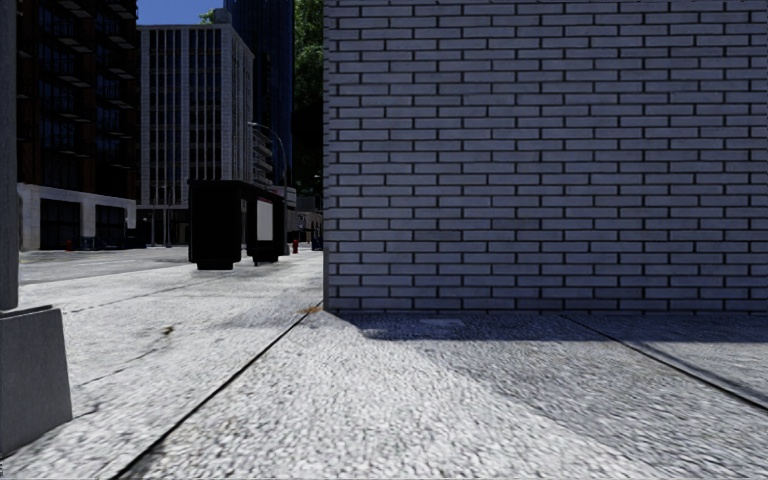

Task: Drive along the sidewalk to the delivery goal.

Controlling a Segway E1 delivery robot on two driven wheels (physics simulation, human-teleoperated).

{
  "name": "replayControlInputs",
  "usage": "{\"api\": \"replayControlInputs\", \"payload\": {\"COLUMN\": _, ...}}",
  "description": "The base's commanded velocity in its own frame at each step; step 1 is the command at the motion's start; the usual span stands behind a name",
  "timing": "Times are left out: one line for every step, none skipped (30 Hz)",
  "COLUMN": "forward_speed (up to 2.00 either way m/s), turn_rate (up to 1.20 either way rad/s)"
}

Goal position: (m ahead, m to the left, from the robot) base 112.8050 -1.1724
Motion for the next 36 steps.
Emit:
{"api": "replayControlInputs", "payload": {"forward_speed": 1.22, "turn_rate": 0.0}}
{"api": "replayControlInputs", "payload": {"forward_speed": 1.22, "turn_rate": 0.0}}
{"api": "replayControlInputs", "payload": {"forward_speed": 1.22, "turn_rate": 0.0}}
{"api": "replayControlInputs", "payload": {"forward_speed": 1.22, "turn_rate": 0.0}}
{"api": "replayControlInputs", "payload": {"forward_speed": 1.22, "turn_rate": 0.0}}
{"api": "replayControlInputs", "payload": {"forward_speed": 1.22, "turn_rate": 0.0}}
{"api": "replayControlInputs", "payload": {"forward_speed": 1.22, "turn_rate": 0.0}}
{"api": "replayControlInputs", "payload": {"forward_speed": 1.22, "turn_rate": 0.0}}
{"api": "replayControlInputs", "payload": {"forward_speed": 1.22, "turn_rate": 0.0}}
{"api": "replayControlInputs", "payload": {"forward_speed": 1.22, "turn_rate": 0.0}}
{"api": "replayControlInputs", "payload": {"forward_speed": 1.22, "turn_rate": 0.0}}
{"api": "replayControlInputs", "payload": {"forward_speed": 1.22, "turn_rate": 0.0}}
{"api": "replayControlInputs", "payload": {"forward_speed": 1.22, "turn_rate": 0.0}}
{"api": "replayControlInputs", "payload": {"forward_speed": 1.22, "turn_rate": 0.0}}
{"api": "replayControlInputs", "payload": {"forward_speed": 1.22, "turn_rate": 0.0}}
{"api": "replayControlInputs", "payload": {"forward_speed": 1.22, "turn_rate": 0.0}}
{"api": "replayControlInputs", "payload": {"forward_speed": 1.22, "turn_rate": 0.0}}
{"api": "replayControlInputs", "payload": {"forward_speed": 1.22, "turn_rate": 0.0}}
{"api": "replayControlInputs", "payload": {"forward_speed": 1.22, "turn_rate": 0.0}}
{"api": "replayControlInputs", "payload": {"forward_speed": 1.22, "turn_rate": 0.0}}
{"api": "replayControlInputs", "payload": {"forward_speed": 1.22, "turn_rate": 0.0}}
{"api": "replayControlInputs", "payload": {"forward_speed": 1.22, "turn_rate": 0.0}}
{"api": "replayControlInputs", "payload": {"forward_speed": 1.22, "turn_rate": 0.0}}
{"api": "replayControlInputs", "payload": {"forward_speed": 1.22, "turn_rate": 0.0}}
{"api": "replayControlInputs", "payload": {"forward_speed": 1.22, "turn_rate": 0.0}}
{"api": "replayControlInputs", "payload": {"forward_speed": 1.22, "turn_rate": 0.07}}
{"api": "replayControlInputs", "payload": {"forward_speed": 1.22, "turn_rate": 0.24}}
{"api": "replayControlInputs", "payload": {"forward_speed": 1.22, "turn_rate": 0.24}}
{"api": "replayControlInputs", "payload": {"forward_speed": 1.22, "turn_rate": 0.43}}
{"api": "replayControlInputs", "payload": {"forward_speed": 1.22, "turn_rate": 0.56}}
{"api": "replayControlInputs", "payload": {"forward_speed": 1.22, "turn_rate": 0.65}}
{"api": "replayControlInputs", "payload": {"forward_speed": 1.22, "turn_rate": 0.65}}
{"api": "replayControlInputs", "payload": {"forward_speed": 1.22, "turn_rate": 0.67}}
{"api": "replayControlInputs", "payload": {"forward_speed": 1.22, "turn_rate": 0.68}}
{"api": "replayControlInputs", "payload": {"forward_speed": 1.22, "turn_rate": 0.68}}
{"api": "replayControlInputs", "payload": {"forward_speed": 1.22, "turn_rate": 0.68}}
